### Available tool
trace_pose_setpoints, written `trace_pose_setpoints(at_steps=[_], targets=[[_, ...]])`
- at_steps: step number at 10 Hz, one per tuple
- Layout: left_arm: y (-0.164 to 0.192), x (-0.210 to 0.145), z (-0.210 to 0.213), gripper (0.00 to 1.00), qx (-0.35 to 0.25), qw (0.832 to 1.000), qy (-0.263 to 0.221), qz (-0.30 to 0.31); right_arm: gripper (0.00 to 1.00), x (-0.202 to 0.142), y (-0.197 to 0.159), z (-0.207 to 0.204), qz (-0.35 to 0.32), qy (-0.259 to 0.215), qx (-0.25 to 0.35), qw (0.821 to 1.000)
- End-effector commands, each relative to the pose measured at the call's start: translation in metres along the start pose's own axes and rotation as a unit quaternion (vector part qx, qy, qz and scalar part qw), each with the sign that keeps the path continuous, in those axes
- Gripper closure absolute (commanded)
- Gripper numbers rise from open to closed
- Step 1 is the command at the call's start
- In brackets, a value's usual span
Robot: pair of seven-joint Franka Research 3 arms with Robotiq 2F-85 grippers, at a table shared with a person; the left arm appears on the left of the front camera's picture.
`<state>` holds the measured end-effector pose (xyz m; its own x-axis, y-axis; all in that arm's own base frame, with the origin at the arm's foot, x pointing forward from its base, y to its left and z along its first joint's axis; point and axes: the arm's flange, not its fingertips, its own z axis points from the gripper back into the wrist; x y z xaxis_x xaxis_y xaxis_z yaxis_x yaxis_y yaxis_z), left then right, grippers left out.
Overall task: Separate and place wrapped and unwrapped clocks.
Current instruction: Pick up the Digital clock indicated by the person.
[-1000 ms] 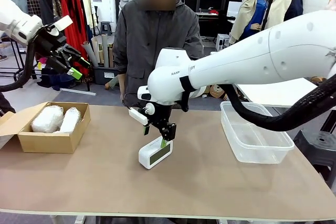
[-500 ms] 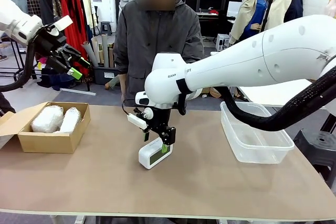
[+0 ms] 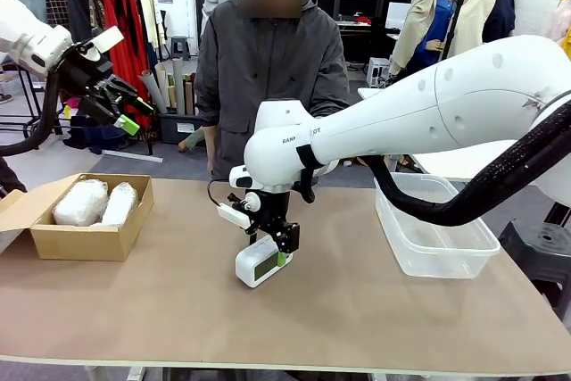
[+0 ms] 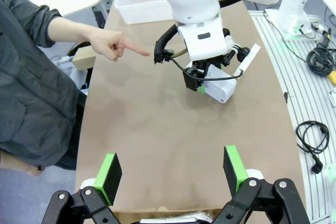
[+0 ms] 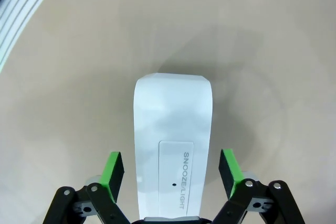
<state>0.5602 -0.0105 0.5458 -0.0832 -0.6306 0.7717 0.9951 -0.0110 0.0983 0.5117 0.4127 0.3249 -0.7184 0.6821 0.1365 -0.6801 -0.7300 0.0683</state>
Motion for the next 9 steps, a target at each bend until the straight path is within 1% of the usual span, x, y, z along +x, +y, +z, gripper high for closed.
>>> trace_pose_setpoints(at_steps=[1, 3, 4, 5, 9], targets=[[0.000, 0.001, 0.002, 0.00, 0.003, 1.000, -0.005, 0.000, 0.44, 0.003, -0.006, 0.005, -0.001, 0.015, 0.007, 1.000], [0.000, 0.001, 0.002, 0.00, 0.003, 1.000, -0.005, 0.000, 0.84, 0.002, -0.005, 0.006, -0.002, 0.017, 0.008, 1.000], [0.000, 0.001, 0.002, 0.00, 0.003, 1.000, -0.005, 0.000, 1.00, 0.004, -0.005, 0.007, 0.001, 0.018, 0.006, 1.000], [0.000, 0.001, 0.002, 0.00, 0.003, 1.000, -0.005, 0.000, 1.00, 0.005, -0.003, 0.011, 0.009, 0.021, 0.008, 1.000], [0.000, 0.001, 0.002, 0.00, 0.003, 1.000, -0.005, 0.000, 1.00, 0.008, 0.004, 0.020, 0.011, 0.027, -0.004, 1.000]])
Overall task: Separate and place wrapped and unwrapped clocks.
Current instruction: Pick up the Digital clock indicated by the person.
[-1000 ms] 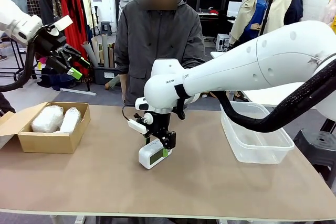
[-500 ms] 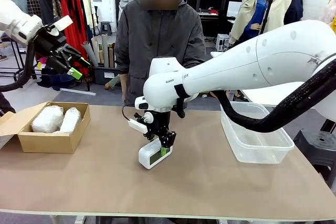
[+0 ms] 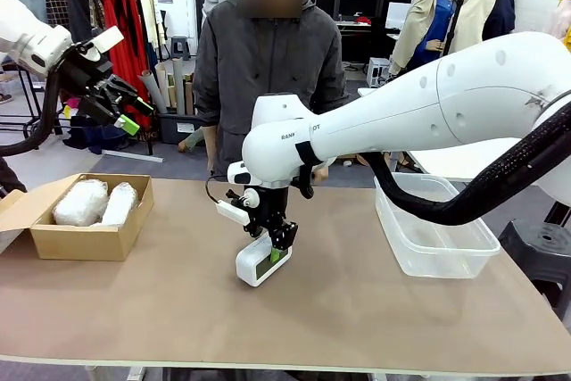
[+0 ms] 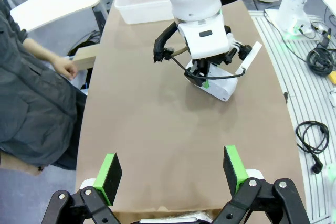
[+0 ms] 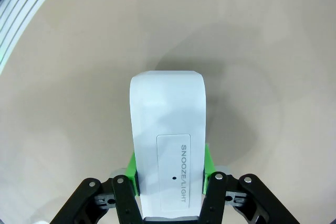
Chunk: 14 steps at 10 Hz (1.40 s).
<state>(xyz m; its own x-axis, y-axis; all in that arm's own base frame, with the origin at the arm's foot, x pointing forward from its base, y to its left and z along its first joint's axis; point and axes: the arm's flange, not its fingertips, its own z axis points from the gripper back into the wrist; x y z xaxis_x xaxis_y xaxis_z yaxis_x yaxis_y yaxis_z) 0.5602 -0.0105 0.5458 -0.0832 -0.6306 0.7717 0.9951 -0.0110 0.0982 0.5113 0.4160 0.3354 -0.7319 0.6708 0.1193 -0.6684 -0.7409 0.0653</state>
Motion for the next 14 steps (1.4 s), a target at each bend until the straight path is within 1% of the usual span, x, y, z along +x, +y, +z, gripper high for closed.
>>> trace_pose_setpoints(at_steps=[1, 2, 3, 4, 6, 8, 10, 11, 12, 14], targets=[[0.000, 0.001, 0.002, 0.00, 0.003, 1.000, -0.005, 0.000, 1.00, 0.010, 0.008, 0.018, -0.005, 0.023, -0.003, 1.000], [0.000, 0.001, 0.002, 0.00, 0.003, 1.000, -0.005, 0.000, 1.00, 0.018, 0.011, 0.032, -0.034, 0.025, -0.008, 0.999], [0.000, 0.001, 0.002, 0.00, 0.003, 1.000, -0.005, 0.000, 1.00, 0.022, 0.015, 0.050, -0.065, 0.014, -0.020, 0.998], [0.000, 0.001, 0.002, 0.00, 0.003, 1.000, -0.005, 0.000, 1.00, 0.025, 0.022, 0.072, -0.079, -0.009, -0.034, 0.996], [0.000, 0.001, 0.002, 0.00, 0.003, 1.000, -0.005, 0.000, 1.00, 0.031, 0.034, 0.115, -0.146, -0.005, -0.052, 0.988], [0.000, 0.001, 0.002, 0.00, 0.003, 1.000, -0.005, 0.000, 1.00, 0.032, 0.045, 0.155, -0.221, 0.010, -0.065, 0.973], [0.000, 0.001, 0.002, 0.00, 0.003, 1.000, -0.005, 0.000, 1.00, 0.031, 0.058, 0.189, -0.270, 0.017, -0.078, 0.960], [0.000, 0.001, 0.002, 0.00, 0.003, 1.000, -0.005, 0.000, 1.00, 0.031, 0.064, 0.212, -0.299, 0.024, -0.084, 0.950], [0.000, 0.001, 0.002, 0.00, 0.003, 1.000, -0.005, 0.000, 1.00, 0.030, 0.071, 0.233, -0.325, 0.014, -0.094, 0.941], [0.000, 0.001, 0.002, 0.00, 0.003, 1.000, -0.005, 0.000, 1.00, 0.028, 0.087, 0.276, -0.363, 0.006, -0.135, 0.922]])
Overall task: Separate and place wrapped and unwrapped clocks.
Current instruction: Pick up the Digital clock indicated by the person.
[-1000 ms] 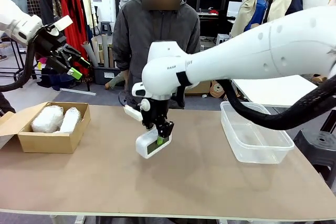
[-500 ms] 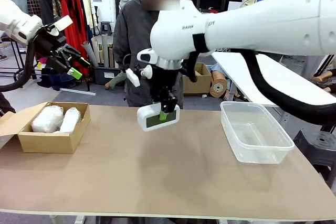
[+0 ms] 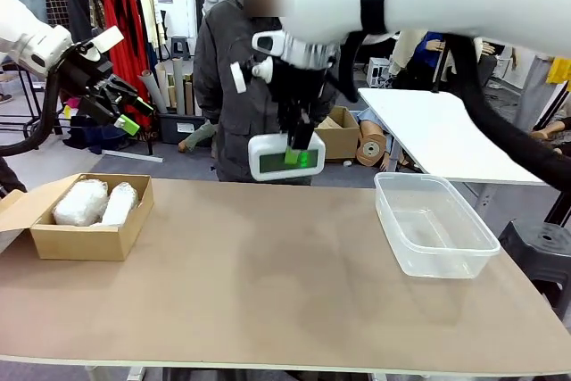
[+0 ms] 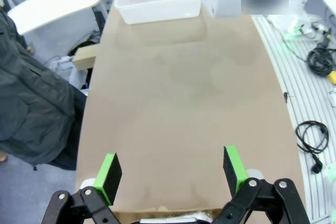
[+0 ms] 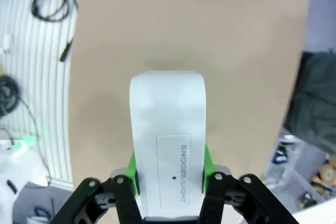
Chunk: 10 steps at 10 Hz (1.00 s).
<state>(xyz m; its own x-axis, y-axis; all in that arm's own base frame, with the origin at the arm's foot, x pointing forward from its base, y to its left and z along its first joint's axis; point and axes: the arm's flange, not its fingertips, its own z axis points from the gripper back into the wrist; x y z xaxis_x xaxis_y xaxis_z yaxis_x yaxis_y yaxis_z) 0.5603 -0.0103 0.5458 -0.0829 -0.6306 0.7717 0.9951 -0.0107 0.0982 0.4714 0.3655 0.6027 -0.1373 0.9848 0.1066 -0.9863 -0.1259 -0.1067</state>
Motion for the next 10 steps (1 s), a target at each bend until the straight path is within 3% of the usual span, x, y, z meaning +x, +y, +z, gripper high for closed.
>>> trace_pose_setpoints(at_steps=[1, 6, 10], targets=[[0.000, 0.002, 0.001, 0.00, 0.003, 1.000, -0.005, 0.000, 1.00, -0.011, 0.001, 0.037, -0.059, -0.016, -0.025, 0.998], [0.000, 0.002, 0.001, 0.00, 0.003, 1.000, -0.005, 0.000, 1.00, -0.051, 0.019, 0.124, -0.206, -0.043, -0.148, 0.966], [0.000, 0.002, 0.001, 0.00, 0.003, 1.000, -0.005, 0.000, 1.00, -0.074, 0.033, 0.150, -0.298, -0.075, -0.207, 0.929]])
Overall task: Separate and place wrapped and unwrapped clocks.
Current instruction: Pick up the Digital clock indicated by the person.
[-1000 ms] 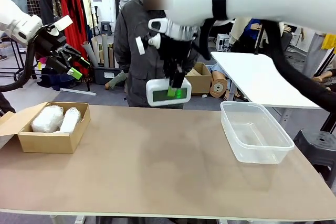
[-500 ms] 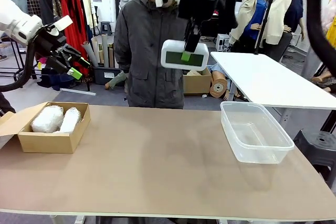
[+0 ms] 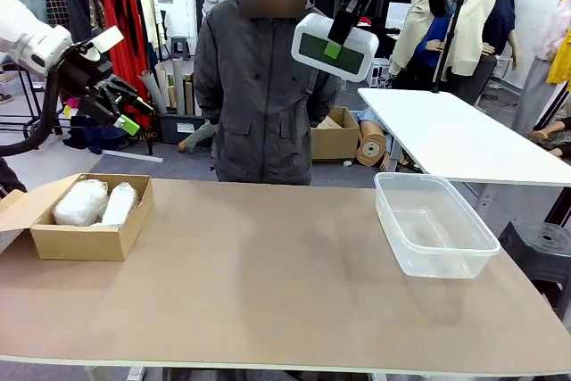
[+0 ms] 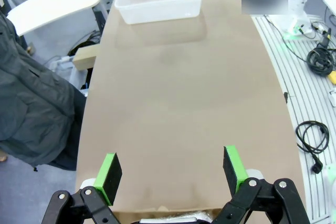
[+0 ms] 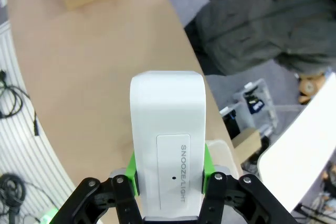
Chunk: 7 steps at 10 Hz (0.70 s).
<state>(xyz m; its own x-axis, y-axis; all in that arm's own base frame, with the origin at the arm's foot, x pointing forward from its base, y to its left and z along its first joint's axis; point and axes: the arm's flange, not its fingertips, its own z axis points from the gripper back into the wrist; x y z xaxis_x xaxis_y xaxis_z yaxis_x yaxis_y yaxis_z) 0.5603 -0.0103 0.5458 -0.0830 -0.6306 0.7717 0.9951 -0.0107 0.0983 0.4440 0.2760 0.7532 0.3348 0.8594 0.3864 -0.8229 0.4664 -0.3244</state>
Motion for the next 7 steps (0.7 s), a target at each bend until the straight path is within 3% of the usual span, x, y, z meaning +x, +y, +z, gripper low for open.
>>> trace_pose_setpoints(at_steps=[1, 3, 4, 7], targets=[[-0.0004, 0.0016, 0.0014, 0.00, 0.003, 1.000, -0.005, 0.000, 1.00, -0.0162, 0.0069, -0.0053, -0.043, 0.006, -0.037, 0.998], [-0.0004, 0.0016, 0.0014, 0.00, 0.003, 1.000, -0.005, 0.000, 1.00, -0.0185, 0.0084, -0.0062, 0.000, 0.005, -0.023, 1.000], [-0.0004, 0.0016, 0.0014, 0.00, 0.003, 1.000, -0.005, 0.000, 1.00, -0.0101, -0.0010, -0.0017, -0.029, 0.005, -0.017, 0.999], [-0.0004, 0.0016, 0.0014, 0.00, 0.003, 1.000, -0.005, 0.000, 1.00, -0.0101, -0.0010, -0.0017, -0.029, 0.005, -0.017, 0.999]])
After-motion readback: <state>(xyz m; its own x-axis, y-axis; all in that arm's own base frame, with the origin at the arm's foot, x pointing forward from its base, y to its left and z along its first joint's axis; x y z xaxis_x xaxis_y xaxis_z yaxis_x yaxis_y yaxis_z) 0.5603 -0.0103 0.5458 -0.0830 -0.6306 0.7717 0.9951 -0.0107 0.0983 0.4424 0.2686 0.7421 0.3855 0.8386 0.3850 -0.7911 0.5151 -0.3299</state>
